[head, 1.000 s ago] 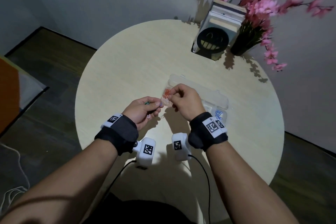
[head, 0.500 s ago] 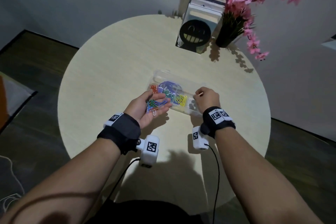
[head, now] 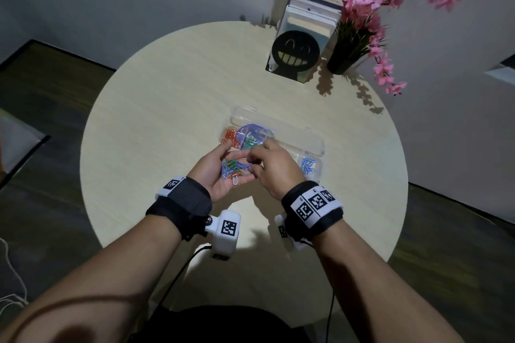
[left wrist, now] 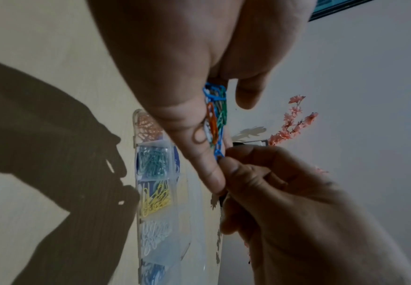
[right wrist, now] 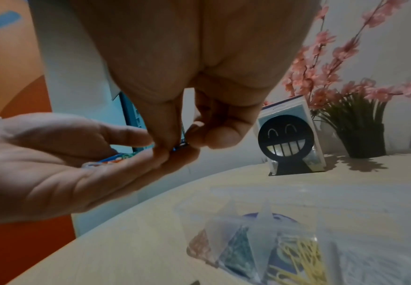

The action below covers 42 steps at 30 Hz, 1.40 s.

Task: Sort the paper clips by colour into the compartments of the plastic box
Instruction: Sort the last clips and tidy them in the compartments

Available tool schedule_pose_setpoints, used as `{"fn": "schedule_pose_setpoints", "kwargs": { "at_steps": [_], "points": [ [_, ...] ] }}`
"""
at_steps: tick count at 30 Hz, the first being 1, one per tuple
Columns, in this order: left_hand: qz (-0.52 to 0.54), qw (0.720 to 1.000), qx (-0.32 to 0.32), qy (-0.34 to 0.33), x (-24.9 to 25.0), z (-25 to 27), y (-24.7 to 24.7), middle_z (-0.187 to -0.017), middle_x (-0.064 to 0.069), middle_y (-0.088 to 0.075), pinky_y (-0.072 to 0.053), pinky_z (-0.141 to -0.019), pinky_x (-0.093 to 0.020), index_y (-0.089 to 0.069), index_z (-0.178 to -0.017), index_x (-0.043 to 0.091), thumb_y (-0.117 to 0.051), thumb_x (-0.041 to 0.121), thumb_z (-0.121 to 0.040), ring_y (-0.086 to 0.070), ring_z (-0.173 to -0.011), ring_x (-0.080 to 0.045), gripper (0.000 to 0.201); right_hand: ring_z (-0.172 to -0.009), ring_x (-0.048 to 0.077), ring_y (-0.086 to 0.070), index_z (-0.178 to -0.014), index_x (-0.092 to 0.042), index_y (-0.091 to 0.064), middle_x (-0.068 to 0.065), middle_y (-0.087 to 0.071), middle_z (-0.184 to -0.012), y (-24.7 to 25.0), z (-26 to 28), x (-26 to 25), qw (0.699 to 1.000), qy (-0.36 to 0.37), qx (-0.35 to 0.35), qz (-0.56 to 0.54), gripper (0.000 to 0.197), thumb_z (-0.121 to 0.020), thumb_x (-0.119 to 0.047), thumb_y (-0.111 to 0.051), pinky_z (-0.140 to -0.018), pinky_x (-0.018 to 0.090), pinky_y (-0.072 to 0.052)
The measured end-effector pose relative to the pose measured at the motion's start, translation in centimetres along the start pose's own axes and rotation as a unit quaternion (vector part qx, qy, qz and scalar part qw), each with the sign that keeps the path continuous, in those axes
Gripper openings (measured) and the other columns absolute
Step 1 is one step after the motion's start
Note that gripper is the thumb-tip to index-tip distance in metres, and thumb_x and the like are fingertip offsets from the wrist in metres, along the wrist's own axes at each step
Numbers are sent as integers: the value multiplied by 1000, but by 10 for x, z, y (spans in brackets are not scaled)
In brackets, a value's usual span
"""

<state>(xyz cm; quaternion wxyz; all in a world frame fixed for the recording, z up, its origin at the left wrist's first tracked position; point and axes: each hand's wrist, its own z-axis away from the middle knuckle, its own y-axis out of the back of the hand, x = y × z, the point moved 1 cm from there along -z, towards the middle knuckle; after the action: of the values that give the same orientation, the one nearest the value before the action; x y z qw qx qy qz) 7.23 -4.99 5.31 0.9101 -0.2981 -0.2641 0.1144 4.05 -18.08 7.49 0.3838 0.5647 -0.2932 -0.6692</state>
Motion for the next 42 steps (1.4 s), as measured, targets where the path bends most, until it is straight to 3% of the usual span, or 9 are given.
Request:
{"fn": "schedule_pose_setpoints", "kwargs": {
  "at_steps": [8, 14, 19, 23, 25, 27, 30, 38, 42],
  "points": [
    [23, 1000, -10, 8, 4, 0, -1, -84, -24, -70, -57, -68, -45, -61, -100, -6, -36, 36, -99, -71, -72, -32, 49, -85, 31, -53, -91, -10, -50, 12, -52, -93, 8, 2, -3, 998, 50, -7, 49, 5, -91, -10, -46, -71, 41, -43],
    [-9, 999, -29, 20, 5, -2, -2, -84, -18, -71, -58, -67, -38, -64, -100, -1, -32, 40, -98, -69, -69, -24, 52, -94, 24, -53, -96, -12, -59, 7, -54, -98, 13, 7, -5, 1000, 5, 0, 27, 12, -87, -20, -59, -76, 35, -42],
    [-4, 999, -43, 23, 4, -3, -2, -92, -21, -70, -57, -74, -41, -62, -103, -3, -33, 40, -98, -69, -75, -29, 52, -94, 29, -54, -90, -9, -57, 11, -53, -98, 12, 9, -10, 998, -1, -3, 59, 5, -88, -13, -54, -73, 36, -44],
    [20, 999, -47, 20, 7, 2, -4, -81, -21, -69, -59, -58, -38, -62, -99, -5, -32, 40, -99, -68, -66, -26, 53, -87, 28, -53, -81, -16, -46, 7, -54, -86, 14, 7, -17, 1000, -6, 18, 23, 11, -89, -13, -52, -69, 34, -36],
    [37, 998, -50, 22, 8, 3, -5, -78, -16, -65, -55, -52, -32, -60, -102, -5, -31, 42, -99, -62, -59, -21, 55, -89, 26, -54, -89, -12, -54, 8, -59, -90, 12, 5, -22, 1000, -19, 14, 13, 2, -88, -14, -55, -71, 33, -36],
    [39, 998, -53, 26, 8, 4, -7, -80, -13, -60, -52, -51, -28, -60, -105, -5, -29, 44, -99, -55, -57, -18, 58, -94, 26, -57, -97, -8, -61, 11, -63, -99, 7, 3, -25, 999, -31, 2, 26, 12, -88, -16, -57, -74, 31, -39],
    [22, 998, -61, 26, 8, 7, -8, -71, -13, -66, -51, -47, -24, -60, -103, -5, -25, 45, -100, -60, -52, -18, 60, -95, 27, -59, -98, -7, -64, 12, -64, -102, 5, 2, -29, 998, -49, 2, 42, 16, -89, -18, -58, -73, 30, -40],
    [-12, 997, -64, 34, 6, 9, -7, -72, -17, -70, -56, -52, -29, -56, -113, -3, -25, 45, -100, -69, -59, -23, 59, -73, 22, -57, -72, -18, -57, 3, -63, -76, 4, 1, -30, 992, -124, -26, -16, 9, -79, -11, -58, -62, 25, -39],
    [-18, 997, -68, 25, 6, 10, -9, -83, -19, -71, -59, -60, -34, -57, -111, -6, -27, 41, -100, -70, -68, -23, 57, -73, 20, -52, -74, -17, -55, 2, -60, -77, 15, 5, -24, 991, -124, -7, -45, 9, -82, -13, -57, -63, 24, -34]
  ]
}}
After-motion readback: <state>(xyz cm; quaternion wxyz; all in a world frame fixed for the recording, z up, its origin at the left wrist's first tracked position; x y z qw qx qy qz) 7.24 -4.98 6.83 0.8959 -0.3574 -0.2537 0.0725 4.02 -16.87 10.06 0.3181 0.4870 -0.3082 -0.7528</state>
